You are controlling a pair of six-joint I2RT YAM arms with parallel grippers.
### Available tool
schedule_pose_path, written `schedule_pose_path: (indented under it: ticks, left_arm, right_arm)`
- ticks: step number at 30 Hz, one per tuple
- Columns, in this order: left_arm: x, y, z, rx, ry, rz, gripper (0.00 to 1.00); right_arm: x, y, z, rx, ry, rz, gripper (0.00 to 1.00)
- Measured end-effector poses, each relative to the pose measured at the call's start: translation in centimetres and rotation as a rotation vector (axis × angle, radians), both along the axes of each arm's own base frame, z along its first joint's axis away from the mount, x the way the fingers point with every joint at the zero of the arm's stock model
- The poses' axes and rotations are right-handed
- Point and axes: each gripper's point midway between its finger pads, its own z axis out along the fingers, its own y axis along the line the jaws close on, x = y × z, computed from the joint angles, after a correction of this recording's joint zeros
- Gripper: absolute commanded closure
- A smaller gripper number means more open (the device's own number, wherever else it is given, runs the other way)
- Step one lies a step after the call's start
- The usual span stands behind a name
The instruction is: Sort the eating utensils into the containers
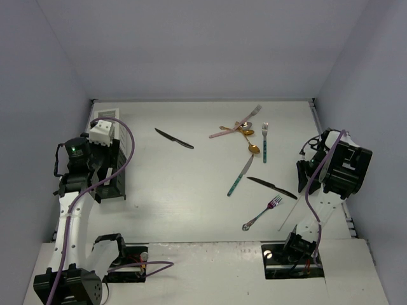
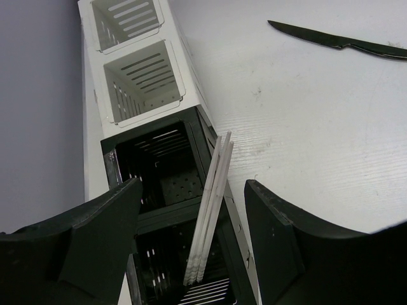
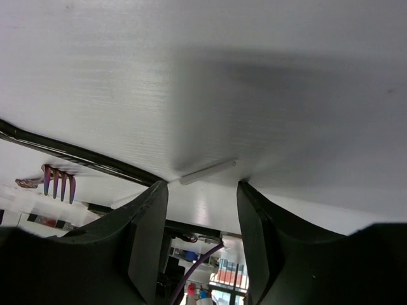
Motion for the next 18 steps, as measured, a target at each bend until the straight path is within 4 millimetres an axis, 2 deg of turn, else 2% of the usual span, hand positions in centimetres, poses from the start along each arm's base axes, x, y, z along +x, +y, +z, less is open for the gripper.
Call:
schedule_pose_path:
  ticks: [11, 18]
  left_arm:
    - [0.0, 0.1, -1.2, 0.001, 0.017, 0.005, 0.38]
    - [0.2, 0.3, -1.0, 0.008, 0.01, 0.013, 0.38]
  right_arm:
    - [0.3, 0.0, -0.2, 0.009, 0.104, -0.067, 0.68]
    - [0.3, 1.3, -0.3, 0.019, 0.163, -0.092, 0.73]
